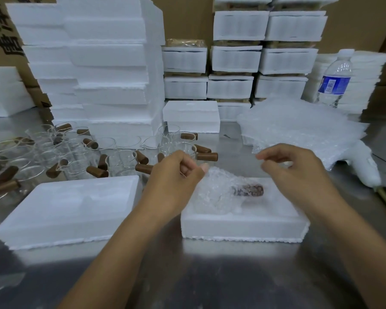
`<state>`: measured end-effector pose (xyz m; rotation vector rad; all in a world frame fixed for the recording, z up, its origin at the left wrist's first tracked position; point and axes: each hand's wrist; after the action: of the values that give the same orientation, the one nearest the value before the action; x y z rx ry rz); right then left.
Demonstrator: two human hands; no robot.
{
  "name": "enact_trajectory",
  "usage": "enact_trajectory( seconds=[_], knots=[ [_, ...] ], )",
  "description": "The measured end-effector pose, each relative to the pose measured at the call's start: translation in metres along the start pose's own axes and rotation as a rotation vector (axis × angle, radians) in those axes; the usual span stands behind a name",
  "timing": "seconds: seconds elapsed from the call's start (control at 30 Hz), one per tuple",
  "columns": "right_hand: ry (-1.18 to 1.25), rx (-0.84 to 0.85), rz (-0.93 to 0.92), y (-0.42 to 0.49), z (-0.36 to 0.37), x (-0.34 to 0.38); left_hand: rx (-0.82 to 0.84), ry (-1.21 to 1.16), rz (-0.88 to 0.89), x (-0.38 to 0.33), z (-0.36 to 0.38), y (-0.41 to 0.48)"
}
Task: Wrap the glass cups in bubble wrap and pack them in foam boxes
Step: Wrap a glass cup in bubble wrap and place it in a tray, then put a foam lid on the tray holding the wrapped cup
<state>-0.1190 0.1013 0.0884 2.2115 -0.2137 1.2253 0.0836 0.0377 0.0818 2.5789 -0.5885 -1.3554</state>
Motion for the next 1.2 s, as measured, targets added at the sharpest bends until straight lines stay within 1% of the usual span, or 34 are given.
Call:
enact_trajectory(
  seconds=[0.03,0.1,0.17,0.2,0.23,0.27,0.37,0.43,0.53,0.6,0.7,0.77,0.83,0.9,0.97,1.03,1.1,1.13,1.2],
  knots=[
    [0.025,-0.035,0.041,0.002,0.0,-0.003,-0.017,-0.03,-0.024,-0.002,-0.002,0.0],
    [0.09,-0.046,0.119,0.004,0.001,-0.007,-0.118,-0.111,-0.057,-0.007,-0.013,-0.002],
    [0.146,-0.029,0.167,0.004,0.003,-0.011,-0.247,-0.169,-0.041,-0.011,-0.029,-0.008],
    [0.17,-0.018,0.187,0.005,0.004,-0.011,-0.285,-0.146,-0.024,-0.009,-0.037,-0.013],
    [0.197,-0.007,0.205,0.005,0.004,-0.012,-0.301,-0.062,-0.009,-0.005,-0.045,-0.019],
    [0.224,0.004,0.223,0.006,0.003,-0.013,-0.291,0.086,-0.004,0.001,-0.051,-0.025],
    [0.277,0.019,0.283,0.008,0.001,-0.014,-0.191,0.598,-0.061,0.015,-0.062,-0.045],
    [0.301,0.002,0.318,0.008,0.0,-0.015,-0.113,0.795,-0.126,0.02,-0.062,-0.051],
    [0.337,-0.038,0.368,0.004,-0.001,-0.017,-0.046,0.892,-0.175,0.024,-0.057,-0.053],
    [0.375,-0.057,0.385,0.001,-0.002,-0.018,-0.056,0.907,-0.172,0.027,-0.053,-0.054],
    [0.389,-0.042,0.379,-0.003,-0.003,-0.019,-0.108,0.888,-0.147,0.019,-0.053,-0.061],
    [0.395,-0.03,0.375,-0.005,-0.004,-0.019,-0.18,0.824,-0.116,0.006,-0.06,-0.068],
    [0.383,-0.026,0.376,-0.006,-0.003,-0.021,-0.289,0.718,-0.013,-0.012,-0.071,-0.075],
    [0.341,-0.036,0.38,-0.007,0.001,-0.022,-0.391,0.51,0.137,-0.036,-0.082,-0.081],
    [0.337,-0.071,0.375,-0.008,0.005,-0.021,-0.436,0.204,0.227,-0.062,-0.092,-0.083],
    [0.355,-0.094,0.364,-0.01,0.008,-0.021,-0.404,-0.154,0.265,-0.081,-0.098,-0.082],
    [0.398,-0.092,0.356,-0.012,0.01,-0.019,-0.286,-0.461,0.3,-0.095,-0.096,-0.081],
    [0.434,-0.103,0.348,-0.012,0.01,-0.017,-0.221,-0.606,0.285,-0.097,-0.093,-0.078],
    [0.534,-0.164,0.327,-0.01,0.008,-0.013,-0.111,-0.915,0.164,-0.093,-0.08,-0.069]
  ],
)
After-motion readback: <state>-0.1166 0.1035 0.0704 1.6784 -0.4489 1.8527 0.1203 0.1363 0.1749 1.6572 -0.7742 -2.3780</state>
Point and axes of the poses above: each hand's wrist, its own y-axis towards the middle knuckle, its own z-axis out of the palm, x = y × z, and after that the axes turned 7 degrees about y, right-handed
